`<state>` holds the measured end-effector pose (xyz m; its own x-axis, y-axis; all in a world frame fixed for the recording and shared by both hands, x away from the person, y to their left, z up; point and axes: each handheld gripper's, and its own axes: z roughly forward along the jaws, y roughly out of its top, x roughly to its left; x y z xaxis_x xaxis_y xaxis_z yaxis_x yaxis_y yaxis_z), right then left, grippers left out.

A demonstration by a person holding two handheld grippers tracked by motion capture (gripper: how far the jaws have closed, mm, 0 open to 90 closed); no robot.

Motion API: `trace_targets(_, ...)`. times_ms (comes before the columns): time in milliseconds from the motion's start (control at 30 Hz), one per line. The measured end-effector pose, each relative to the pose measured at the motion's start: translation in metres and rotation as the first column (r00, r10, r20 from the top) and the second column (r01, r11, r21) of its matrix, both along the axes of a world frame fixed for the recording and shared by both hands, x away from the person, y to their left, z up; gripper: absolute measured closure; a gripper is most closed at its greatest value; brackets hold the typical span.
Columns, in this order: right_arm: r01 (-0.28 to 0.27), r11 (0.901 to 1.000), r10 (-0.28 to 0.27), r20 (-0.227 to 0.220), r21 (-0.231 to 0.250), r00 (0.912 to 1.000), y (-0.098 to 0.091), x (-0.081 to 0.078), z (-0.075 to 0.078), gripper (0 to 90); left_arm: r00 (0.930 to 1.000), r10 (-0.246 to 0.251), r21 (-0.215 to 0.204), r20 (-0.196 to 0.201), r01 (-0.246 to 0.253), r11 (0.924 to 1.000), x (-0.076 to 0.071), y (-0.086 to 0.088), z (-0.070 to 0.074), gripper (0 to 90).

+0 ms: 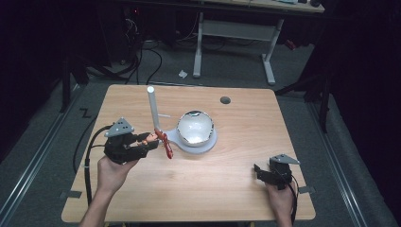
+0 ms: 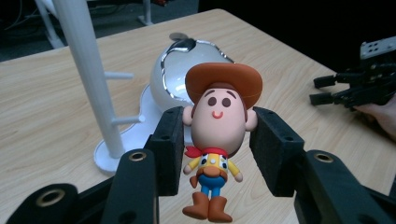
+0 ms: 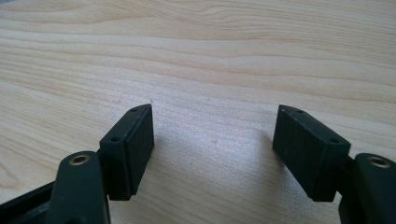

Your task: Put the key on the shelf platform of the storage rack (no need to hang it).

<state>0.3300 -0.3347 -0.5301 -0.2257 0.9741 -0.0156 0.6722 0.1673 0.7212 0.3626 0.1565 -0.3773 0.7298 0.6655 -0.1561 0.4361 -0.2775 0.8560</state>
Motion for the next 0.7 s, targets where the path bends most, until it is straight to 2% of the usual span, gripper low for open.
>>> trace_targets(300, 0.000, 1.0000, 0.000, 0.000, 0.001, 1.0000, 0.000, 0.000, 0.000, 29.5, 0.9998, -0.019, -0.023, 0.001, 0.019, 0.9996, 0.012, -0.008, 0.015, 56.1)
trace_targets(700, 0.000, 1.0000, 0.000, 0.000, 0.001, 1.0000, 0.000, 0.000, 0.000, 29.6, 0.9961, -0.085, 0.005, 0.024, 0.085, 0.9964, 0.032, -0.040, 0.034, 56.0)
